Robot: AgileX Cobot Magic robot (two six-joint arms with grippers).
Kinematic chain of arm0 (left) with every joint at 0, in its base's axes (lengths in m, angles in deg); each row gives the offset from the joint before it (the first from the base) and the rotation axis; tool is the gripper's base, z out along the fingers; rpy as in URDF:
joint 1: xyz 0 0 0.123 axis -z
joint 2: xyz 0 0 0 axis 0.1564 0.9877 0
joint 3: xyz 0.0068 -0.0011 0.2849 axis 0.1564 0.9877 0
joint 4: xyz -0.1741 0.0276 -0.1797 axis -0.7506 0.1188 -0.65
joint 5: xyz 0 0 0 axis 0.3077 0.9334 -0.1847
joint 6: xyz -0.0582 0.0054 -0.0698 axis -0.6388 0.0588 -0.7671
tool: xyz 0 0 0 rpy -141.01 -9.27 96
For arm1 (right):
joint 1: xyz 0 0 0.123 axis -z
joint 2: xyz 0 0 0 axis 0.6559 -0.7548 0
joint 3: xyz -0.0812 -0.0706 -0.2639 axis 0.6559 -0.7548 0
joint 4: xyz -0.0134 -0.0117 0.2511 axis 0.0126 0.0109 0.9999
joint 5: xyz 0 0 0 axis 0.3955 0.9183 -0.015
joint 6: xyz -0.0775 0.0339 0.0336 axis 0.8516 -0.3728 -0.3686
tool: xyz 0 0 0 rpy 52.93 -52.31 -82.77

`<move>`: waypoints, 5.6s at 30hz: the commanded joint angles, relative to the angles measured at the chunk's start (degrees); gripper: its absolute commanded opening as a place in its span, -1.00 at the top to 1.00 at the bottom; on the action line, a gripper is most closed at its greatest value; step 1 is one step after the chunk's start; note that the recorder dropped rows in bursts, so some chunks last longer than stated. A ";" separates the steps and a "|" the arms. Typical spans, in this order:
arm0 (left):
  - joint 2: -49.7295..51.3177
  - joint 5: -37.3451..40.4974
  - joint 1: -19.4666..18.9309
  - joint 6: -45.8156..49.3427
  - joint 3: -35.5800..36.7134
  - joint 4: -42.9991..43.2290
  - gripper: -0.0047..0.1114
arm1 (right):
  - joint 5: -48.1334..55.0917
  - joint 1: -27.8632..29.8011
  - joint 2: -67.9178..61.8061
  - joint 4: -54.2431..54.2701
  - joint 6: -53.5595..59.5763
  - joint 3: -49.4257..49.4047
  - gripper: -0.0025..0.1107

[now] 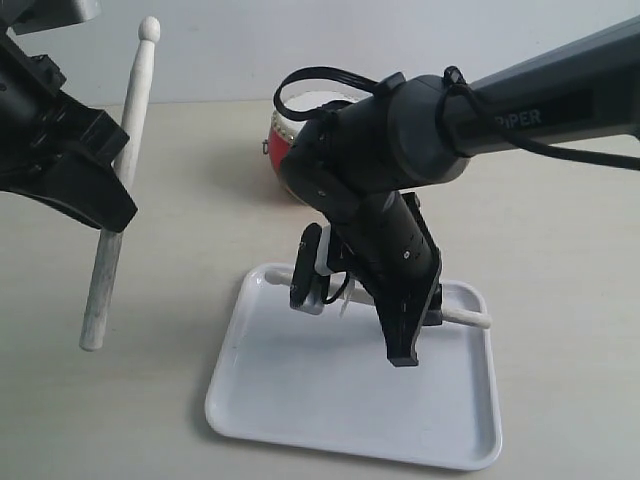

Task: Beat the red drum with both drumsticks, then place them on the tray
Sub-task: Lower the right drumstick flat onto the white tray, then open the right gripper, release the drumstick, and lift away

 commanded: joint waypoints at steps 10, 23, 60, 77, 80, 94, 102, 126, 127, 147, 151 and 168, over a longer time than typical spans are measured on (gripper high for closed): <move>-0.51 -0.14 -0.09 0.19 0.16 -0.34 0.92 | -4.48 -0.08 0.05 -2.10 -0.28 0.39 0.96; -0.51 -0.14 -0.09 0.19 0.16 -0.19 0.92 | -6.74 -0.08 -0.16 -4.07 -0.25 0.39 0.96; -0.51 -0.14 -0.09 0.41 0.16 -0.30 0.92 | -6.83 -0.08 -1.08 -5.17 1.51 0.39 0.73; -0.51 -0.14 -0.09 0.41 0.16 -0.30 0.92 | -6.83 -0.08 -1.08 -4.37 1.27 0.39 0.72; -0.51 -0.14 -0.09 0.41 0.16 -0.30 0.92 | -6.83 -0.08 -1.08 -4.24 1.27 0.39 0.69; -0.51 -0.14 -0.09 0.41 0.16 -0.30 0.92 | -6.08 -0.08 -0.85 -4.47 -0.84 0.39 0.36; -0.51 -3.04 -0.09 1.72 0.16 -0.93 0.92 | -2.29 -0.08 3.55 -1.44 -9.41 0.39 0.36; 0.63 -13.81 -22.53 36.52 25.02 -43.93 0.92 | -9.30 0.04 17.28 54.47 5.20 0.39 0.36; 0.63 -14.04 -22.53 36.52 25.02 -44.67 0.92 | -9.44 0.04 17.80 54.47 5.20 0.39 0.36; 0.63 -13.31 -22.53 27.02 25.14 -49.05 0.92 | -29.90 -0.09 18.26 58.56 1.31 0.27 -0.18; 0.63 -12.49 -22.53 27.02 25.14 -50.26 0.92 | -29.39 -0.09 17.19 58.70 1.31 0.27 -0.18; 0.63 -12.40 -22.53 27.02 25.14 -50.68 0.92 | -27.49 -0.09 15.82 58.81 1.21 0.27 -0.01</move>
